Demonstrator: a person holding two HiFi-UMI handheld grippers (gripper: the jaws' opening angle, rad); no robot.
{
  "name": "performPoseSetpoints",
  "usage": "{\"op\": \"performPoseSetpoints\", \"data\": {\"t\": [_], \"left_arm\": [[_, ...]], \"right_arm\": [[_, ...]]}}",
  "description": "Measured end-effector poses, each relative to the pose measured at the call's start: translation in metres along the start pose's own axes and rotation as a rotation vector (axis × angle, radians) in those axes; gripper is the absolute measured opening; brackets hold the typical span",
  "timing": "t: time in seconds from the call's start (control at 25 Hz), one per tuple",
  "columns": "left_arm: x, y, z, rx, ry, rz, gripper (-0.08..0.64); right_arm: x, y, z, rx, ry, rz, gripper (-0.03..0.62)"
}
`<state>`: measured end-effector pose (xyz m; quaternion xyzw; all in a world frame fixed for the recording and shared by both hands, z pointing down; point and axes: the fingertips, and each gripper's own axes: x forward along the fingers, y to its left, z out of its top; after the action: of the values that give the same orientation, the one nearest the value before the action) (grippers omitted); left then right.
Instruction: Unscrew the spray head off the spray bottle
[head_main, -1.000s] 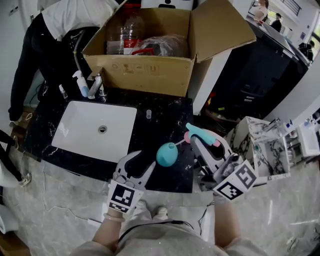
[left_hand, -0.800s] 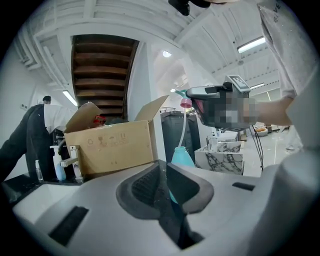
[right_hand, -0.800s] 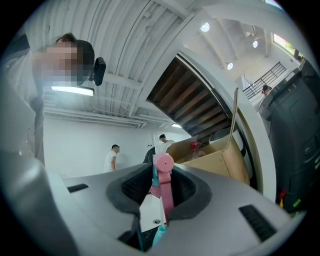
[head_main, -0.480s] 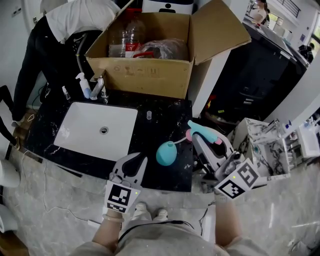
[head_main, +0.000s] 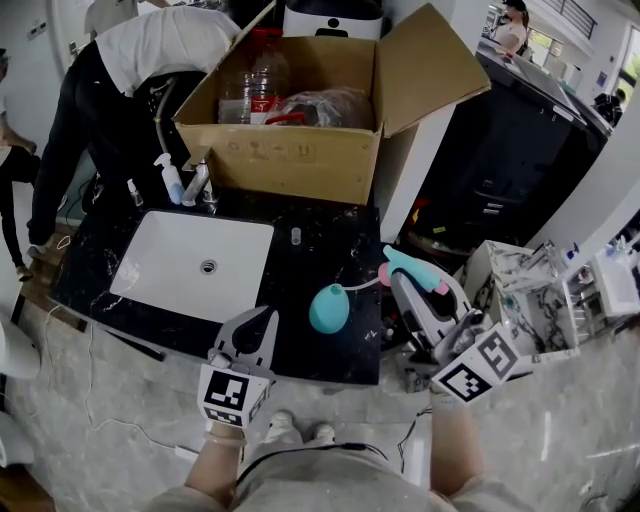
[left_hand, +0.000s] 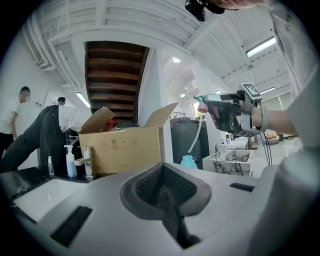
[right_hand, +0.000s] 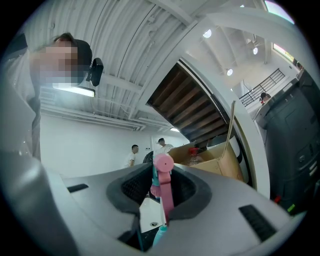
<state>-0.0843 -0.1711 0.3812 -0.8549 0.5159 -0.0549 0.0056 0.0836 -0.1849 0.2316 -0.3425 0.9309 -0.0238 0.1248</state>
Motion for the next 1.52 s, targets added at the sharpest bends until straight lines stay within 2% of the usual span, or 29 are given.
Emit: {"op": "performPoseSetpoints", "data": {"t": [0.2,0.4,0.64,1.0,1.52], "left_arm": [[-0.005,0.007,0.005,-0.029,-0.018,0.025,0.005],[-0.009,0.006,0.011,-0.024,-0.035,0.054,0.005],[-0.017,0.007,0.015,-0.041,-0.063,0.109,0.005],[-0.033,0.008,0.018,-0.045,-0.085,0.163,0.005],[-0.057,0.011,0.012,-0.084,-0.089,0.228,0.005]], "right_arm": [[-0.008,-0.004,0.004,-0.008,0.0,-0.029,0.095],[-0.02,-0.009,0.002,-0.009,0.007,-0.053,0.095],[-0.032,-0.014,-0.007,-0.047,0.056,-0.094,0.095],[-0.048,-0.016,-0.026,-0.041,0.118,-0.12,0.095],[-0.062,-0.009,-0.04,-0.025,0.147,-0.125,0.095]]}}
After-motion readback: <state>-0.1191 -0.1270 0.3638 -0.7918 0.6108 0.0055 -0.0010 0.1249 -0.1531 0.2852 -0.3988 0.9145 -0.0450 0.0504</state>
